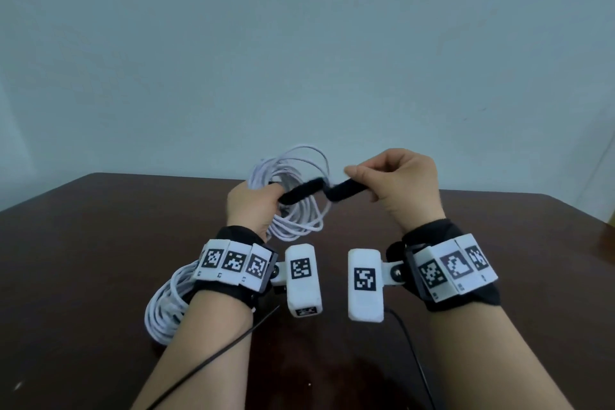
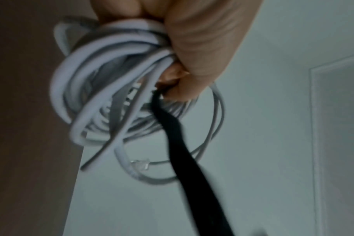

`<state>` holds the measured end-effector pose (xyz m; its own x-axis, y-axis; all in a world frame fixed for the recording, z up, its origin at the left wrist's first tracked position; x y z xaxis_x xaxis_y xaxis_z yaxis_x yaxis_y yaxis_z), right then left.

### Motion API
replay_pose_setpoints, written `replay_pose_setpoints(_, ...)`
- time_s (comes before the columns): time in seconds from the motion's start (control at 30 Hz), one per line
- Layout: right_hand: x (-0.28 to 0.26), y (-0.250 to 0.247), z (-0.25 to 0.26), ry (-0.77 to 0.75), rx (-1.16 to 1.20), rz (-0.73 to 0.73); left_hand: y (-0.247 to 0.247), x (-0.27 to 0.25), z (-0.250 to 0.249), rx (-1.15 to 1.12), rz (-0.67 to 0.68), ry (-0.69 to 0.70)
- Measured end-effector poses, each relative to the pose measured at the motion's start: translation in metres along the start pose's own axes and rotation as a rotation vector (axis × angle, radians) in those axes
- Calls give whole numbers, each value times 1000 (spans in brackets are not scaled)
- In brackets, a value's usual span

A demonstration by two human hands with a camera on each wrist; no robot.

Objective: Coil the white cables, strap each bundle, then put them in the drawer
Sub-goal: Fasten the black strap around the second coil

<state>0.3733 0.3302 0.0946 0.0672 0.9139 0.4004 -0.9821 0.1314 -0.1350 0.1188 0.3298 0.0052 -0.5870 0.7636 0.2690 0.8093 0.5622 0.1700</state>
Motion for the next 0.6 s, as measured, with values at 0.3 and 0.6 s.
replay_pose_setpoints(0.3,10,9,-33,59,-514,35,5,9,7,-190,62,-72)
replay_pose_setpoints(0.6,-21,57,2,-173,-428,181,23,-5,-9,-110,129,-3)
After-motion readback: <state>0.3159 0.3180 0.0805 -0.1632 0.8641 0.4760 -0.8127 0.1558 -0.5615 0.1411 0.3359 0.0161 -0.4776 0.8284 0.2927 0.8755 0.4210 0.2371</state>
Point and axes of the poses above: each hand's wrist, its own x-axis towards the middle knuckle, its own y-axis out of the palm, z = x × y, the point moved 9 cm from there along x, towards the middle knuckle, and after that the axes turned 9 degrees about y, right-handed, at the moved point
